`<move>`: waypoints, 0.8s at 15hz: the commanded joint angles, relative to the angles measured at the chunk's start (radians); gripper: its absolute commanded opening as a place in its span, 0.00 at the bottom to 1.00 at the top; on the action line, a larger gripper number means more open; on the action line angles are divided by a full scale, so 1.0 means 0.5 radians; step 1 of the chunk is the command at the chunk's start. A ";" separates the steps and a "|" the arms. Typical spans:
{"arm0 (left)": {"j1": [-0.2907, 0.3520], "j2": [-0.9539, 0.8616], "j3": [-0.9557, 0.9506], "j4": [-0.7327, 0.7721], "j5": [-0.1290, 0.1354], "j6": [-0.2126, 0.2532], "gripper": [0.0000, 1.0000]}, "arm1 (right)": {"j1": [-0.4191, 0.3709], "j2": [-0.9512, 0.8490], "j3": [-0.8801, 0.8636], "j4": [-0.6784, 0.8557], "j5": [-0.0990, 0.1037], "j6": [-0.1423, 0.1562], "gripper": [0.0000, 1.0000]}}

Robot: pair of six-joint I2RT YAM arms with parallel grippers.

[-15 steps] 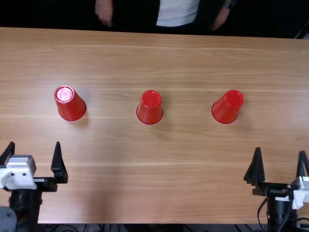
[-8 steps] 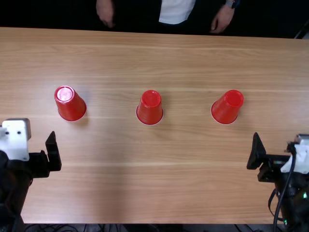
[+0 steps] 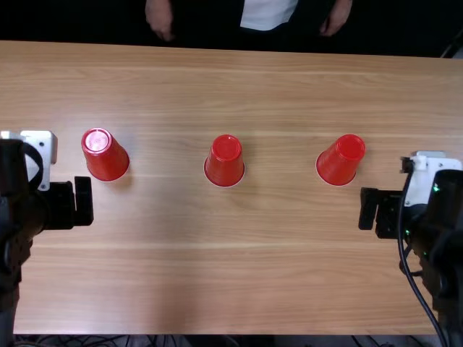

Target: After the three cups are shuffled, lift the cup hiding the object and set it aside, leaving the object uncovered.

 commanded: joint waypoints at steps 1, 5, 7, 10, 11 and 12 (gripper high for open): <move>0.021 0.079 0.117 -0.043 -0.022 0.014 1.00 | 0.004 0.077 0.073 -0.032 -0.108 -0.008 1.00; 0.024 0.205 0.120 -0.062 -0.022 -0.008 1.00 | -0.002 0.239 0.076 -0.021 -0.126 -0.004 1.00; 0.024 0.239 0.108 -0.080 -0.022 -0.004 1.00 | -0.011 0.335 0.079 0.009 -0.130 -0.004 1.00; 0.021 0.248 0.062 -0.058 -0.022 -0.012 1.00 | -0.017 0.543 0.125 0.171 -0.130 -0.004 1.00; 0.021 0.251 0.047 -0.047 -0.018 -0.012 1.00 | -0.017 0.620 0.149 0.244 -0.126 -0.004 1.00; 0.021 0.251 0.025 -0.047 -0.018 -0.012 1.00 | -0.017 0.712 0.186 0.296 -0.130 -0.004 1.00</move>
